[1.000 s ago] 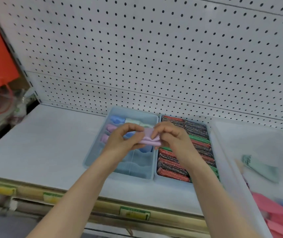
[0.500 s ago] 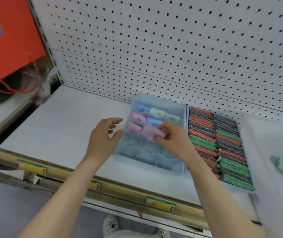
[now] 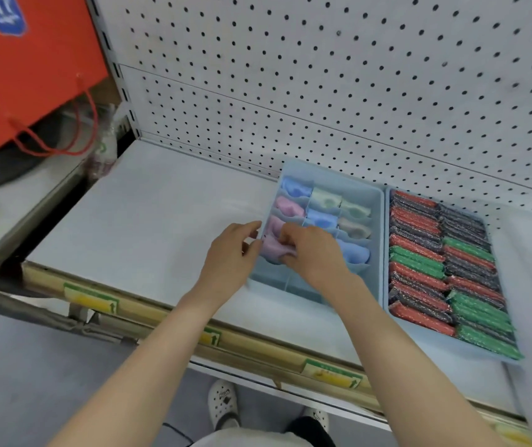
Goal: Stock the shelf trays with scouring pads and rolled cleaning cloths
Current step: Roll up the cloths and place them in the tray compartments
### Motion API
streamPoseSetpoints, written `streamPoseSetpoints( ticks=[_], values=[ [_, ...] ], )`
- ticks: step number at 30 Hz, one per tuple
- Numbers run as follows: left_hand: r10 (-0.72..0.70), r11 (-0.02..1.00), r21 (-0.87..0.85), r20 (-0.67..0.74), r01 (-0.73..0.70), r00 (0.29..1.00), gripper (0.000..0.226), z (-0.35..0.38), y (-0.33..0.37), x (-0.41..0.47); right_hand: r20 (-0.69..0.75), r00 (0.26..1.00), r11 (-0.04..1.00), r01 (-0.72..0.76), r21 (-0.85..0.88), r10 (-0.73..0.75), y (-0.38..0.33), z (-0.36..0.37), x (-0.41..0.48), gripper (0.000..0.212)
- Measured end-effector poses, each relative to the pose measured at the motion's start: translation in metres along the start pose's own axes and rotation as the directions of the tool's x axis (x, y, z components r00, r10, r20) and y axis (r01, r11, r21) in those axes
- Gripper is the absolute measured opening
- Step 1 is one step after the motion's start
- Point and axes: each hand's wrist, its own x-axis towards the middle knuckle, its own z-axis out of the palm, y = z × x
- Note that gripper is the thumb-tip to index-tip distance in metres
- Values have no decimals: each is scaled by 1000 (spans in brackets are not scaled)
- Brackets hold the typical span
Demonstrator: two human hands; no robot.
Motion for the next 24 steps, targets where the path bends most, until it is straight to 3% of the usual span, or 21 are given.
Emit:
streamPoseSetpoints(
  ticks=[5, 9, 11, 14, 19, 24],
  values=[
    [-7, 999, 36, 25, 7, 1000, 37, 1, -2, 2, 73, 997, 973, 5, -233, 12, -15, -5, 12, 15],
    [-12, 998, 65, 33, 10, 999, 38, 1, -1, 2, 45, 999, 922, 21, -386, -4, -24, 3, 14, 14],
    [11, 996, 85, 36, -14, 999, 37, 0, 2, 1, 59, 998, 949, 30, -314, -12, -23, -2, 12, 13],
    [33, 988, 152, 12, -34, 999, 40, -2, 10, 3, 86, 996, 998, -2, -59, 7, -11, -21, -2, 18],
    [215, 947, 255, -60, -193, 975, 44, 16, 45, 11, -241, 967, 987, -47, 155, 84, 65, -67, -54, 19],
    [418, 890, 168, 67, -423, 906, 34, 84, 110, 16, -460, 818, 927, -223, 300, 346, 177, -117, -136, 14]
  ],
)
